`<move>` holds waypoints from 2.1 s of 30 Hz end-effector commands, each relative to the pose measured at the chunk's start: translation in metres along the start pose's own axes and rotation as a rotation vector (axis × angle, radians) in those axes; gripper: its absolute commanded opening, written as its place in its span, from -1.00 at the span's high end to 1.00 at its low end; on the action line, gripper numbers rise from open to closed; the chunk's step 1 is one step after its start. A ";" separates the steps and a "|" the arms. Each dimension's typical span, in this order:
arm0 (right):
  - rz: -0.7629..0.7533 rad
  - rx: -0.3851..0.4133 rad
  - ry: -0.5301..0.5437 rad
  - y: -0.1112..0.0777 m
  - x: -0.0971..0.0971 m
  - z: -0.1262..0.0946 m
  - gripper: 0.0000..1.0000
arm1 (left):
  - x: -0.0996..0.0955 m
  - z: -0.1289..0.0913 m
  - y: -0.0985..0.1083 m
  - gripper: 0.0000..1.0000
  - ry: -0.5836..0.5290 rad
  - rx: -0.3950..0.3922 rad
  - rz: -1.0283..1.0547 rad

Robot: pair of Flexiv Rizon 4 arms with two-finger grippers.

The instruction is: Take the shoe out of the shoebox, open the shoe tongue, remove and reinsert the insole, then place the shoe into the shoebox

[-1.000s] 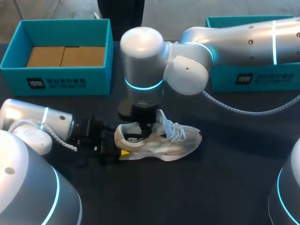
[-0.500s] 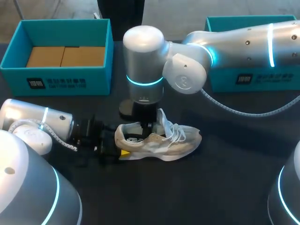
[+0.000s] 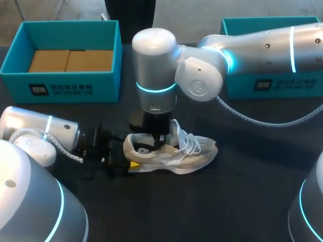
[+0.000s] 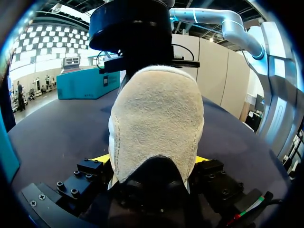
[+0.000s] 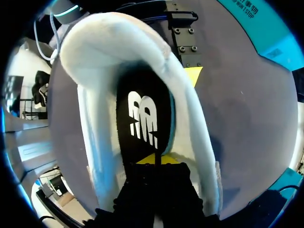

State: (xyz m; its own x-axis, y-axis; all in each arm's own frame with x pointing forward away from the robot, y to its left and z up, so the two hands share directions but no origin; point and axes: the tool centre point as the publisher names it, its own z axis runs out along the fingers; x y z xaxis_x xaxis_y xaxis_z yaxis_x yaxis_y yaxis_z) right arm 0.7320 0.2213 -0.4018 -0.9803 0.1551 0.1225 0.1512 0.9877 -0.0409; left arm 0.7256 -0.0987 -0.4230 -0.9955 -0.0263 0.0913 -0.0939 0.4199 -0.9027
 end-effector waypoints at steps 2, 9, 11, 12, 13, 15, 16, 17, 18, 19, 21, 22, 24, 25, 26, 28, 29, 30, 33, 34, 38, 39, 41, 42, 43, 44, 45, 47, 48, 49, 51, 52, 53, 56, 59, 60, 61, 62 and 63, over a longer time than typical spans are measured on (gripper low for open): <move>0.003 0.017 -0.037 -0.013 0.011 -0.021 1.00 | 0.000 0.001 0.003 1.00 -0.002 -0.003 -0.001; -0.013 0.003 -0.064 -0.014 0.004 -0.037 1.00 | 0.000 0.001 0.003 1.00 -0.002 -0.003 -0.001; -0.023 -0.022 -0.065 -0.014 0.002 -0.041 1.00 | 0.000 0.001 0.003 1.00 -0.002 -0.003 -0.001; -0.026 -0.029 -0.063 -0.013 0.002 -0.043 1.00 | 0.000 0.001 0.003 1.00 -0.002 -0.003 -0.001; -0.031 -0.041 -0.058 -0.013 0.000 -0.047 1.00 | 0.000 0.001 0.003 1.00 -0.002 -0.003 -0.001; -0.042 -0.069 -0.049 -0.013 -0.002 -0.052 1.00 | 0.000 0.001 0.003 1.00 -0.002 -0.003 -0.001; -0.044 -0.072 -0.045 -0.013 -0.003 -0.054 1.00 | 0.000 0.001 0.003 1.00 -0.002 -0.003 -0.001; -0.050 -0.076 -0.037 -0.014 -0.004 -0.057 1.00 | 0.000 0.001 0.003 1.00 -0.002 -0.003 -0.001; -0.055 -0.077 -0.037 -0.014 -0.006 -0.061 1.00 | 0.000 0.001 0.003 1.00 -0.002 -0.003 -0.001; -0.061 -0.077 -0.035 -0.015 -0.007 -0.064 1.00 | 0.000 0.001 0.003 1.00 -0.002 -0.003 -0.001; -0.063 -0.069 -0.029 -0.016 -0.009 -0.070 1.00 | 0.000 0.001 0.003 1.00 -0.002 -0.003 -0.001; -0.069 -0.063 -0.025 -0.017 -0.011 -0.073 1.00 | 0.000 0.001 0.003 1.00 -0.002 -0.003 -0.001; -0.072 -0.059 -0.022 -0.018 -0.012 -0.076 1.00 | 0.000 0.001 0.003 1.00 -0.002 -0.003 -0.001; -0.078 -0.055 -0.023 -0.019 -0.013 -0.079 1.00 | 0.000 0.001 0.003 1.00 -0.002 -0.003 -0.001; -0.081 -0.049 -0.021 -0.019 -0.014 -0.081 1.00 | 0.000 0.001 0.003 1.00 -0.002 -0.003 -0.001; -0.084 -0.040 -0.019 -0.020 -0.016 -0.082 1.00 | 0.000 0.001 0.003 1.00 -0.002 -0.003 -0.001; -0.085 -0.039 -0.017 -0.021 -0.017 -0.082 1.00 | 0.000 0.001 0.003 1.00 -0.002 -0.003 -0.001; -0.086 -0.036 -0.012 -0.022 -0.017 -0.083 1.00 | 0.000 0.001 0.003 1.00 -0.002 -0.003 -0.001; -0.102 -0.056 -0.019 -0.023 -0.019 -0.085 1.00 | 0.000 0.001 0.003 1.00 -0.002 -0.003 -0.001; -0.103 -0.057 -0.019 -0.022 -0.020 -0.086 1.00 | 0.000 0.001 0.003 1.00 -0.002 -0.003 -0.001; -0.137 -0.068 -0.016 -0.012 -0.022 -0.090 1.00 | 0.000 0.001 0.003 1.00 -0.002 -0.003 -0.001; -0.143 -0.072 -0.017 -0.009 -0.022 -0.090 1.00 | 0.000 0.001 0.003 1.00 -0.002 -0.003 -0.001; -0.159 -0.073 -0.013 -0.002 -0.023 -0.092 1.00 | 0.000 0.001 0.003 1.00 -0.002 -0.003 -0.001; -0.166 -0.076 -0.013 0.001 -0.022 -0.092 1.00 | 0.000 0.001 0.003 1.00 -0.002 -0.003 -0.001; -0.175 -0.076 -0.011 0.005 -0.022 -0.093 1.00 | 0.000 0.001 0.003 1.00 -0.002 -0.003 -0.001; -0.183 -0.075 -0.010 0.007 -0.022 -0.093 1.00 | 0.000 0.001 0.003 1.00 -0.002 -0.003 -0.001; -0.186 -0.074 -0.009 0.009 -0.021 -0.094 1.00 | 0.000 0.001 0.003 1.00 -0.002 -0.003 -0.001; -0.191 -0.072 -0.008 0.013 -0.020 -0.094 1.00 | 0.000 0.001 0.003 1.00 -0.002 -0.003 -0.001; -0.193 -0.072 -0.007 0.015 -0.019 -0.093 1.00 | 0.000 0.001 0.003 1.00 -0.002 -0.003 -0.001; -0.195 -0.072 -0.006 0.016 -0.018 -0.093 1.00 | 0.000 0.001 0.003 1.00 -0.002 -0.003 -0.001; -0.198 -0.074 -0.005 0.018 -0.018 -0.092 1.00 | 0.000 0.001 0.003 1.00 -0.002 -0.003 -0.001; -0.200 -0.075 -0.005 0.020 -0.018 -0.091 1.00 | 0.000 0.001 0.003 1.00 -0.002 -0.003 -0.001; -0.203 -0.077 -0.005 0.021 -0.018 -0.091 1.00 | 0.000 0.001 0.003 1.00 -0.002 -0.003 -0.001; -0.211 -0.080 -0.007 0.026 -0.018 -0.090 1.00 | 0.000 0.001 0.003 1.00 -0.002 -0.003 -0.001; -0.216 -0.081 -0.005 0.028 -0.018 -0.089 1.00 | 0.000 0.001 0.003 1.00 -0.002 -0.003 -0.001; -0.214 -0.083 -0.004 0.028 -0.018 -0.089 1.00 | 0.000 0.001 0.003 1.00 -0.002 -0.003 -0.001; -0.210 -0.087 -0.001 0.028 -0.018 -0.089 1.00 | 0.000 0.001 0.003 1.00 -0.002 -0.003 -0.001; -0.209 -0.088 0.000 0.027 -0.017 -0.089 1.00 | 0.000 0.001 0.003 1.00 -0.002 -0.003 -0.001; -0.206 -0.089 0.004 0.026 -0.017 -0.089 1.00 | 0.000 0.001 0.003 1.00 -0.002 -0.003 -0.001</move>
State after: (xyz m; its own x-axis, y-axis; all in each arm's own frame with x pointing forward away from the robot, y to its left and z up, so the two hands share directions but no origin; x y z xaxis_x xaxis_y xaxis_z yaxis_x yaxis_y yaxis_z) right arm 0.7640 0.2469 -0.3162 -0.9913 -0.0525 0.1211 -0.0442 0.9966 0.0701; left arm 0.7261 -0.0977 -0.4232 -0.9954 -0.0281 0.0915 -0.0949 0.4200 -0.9025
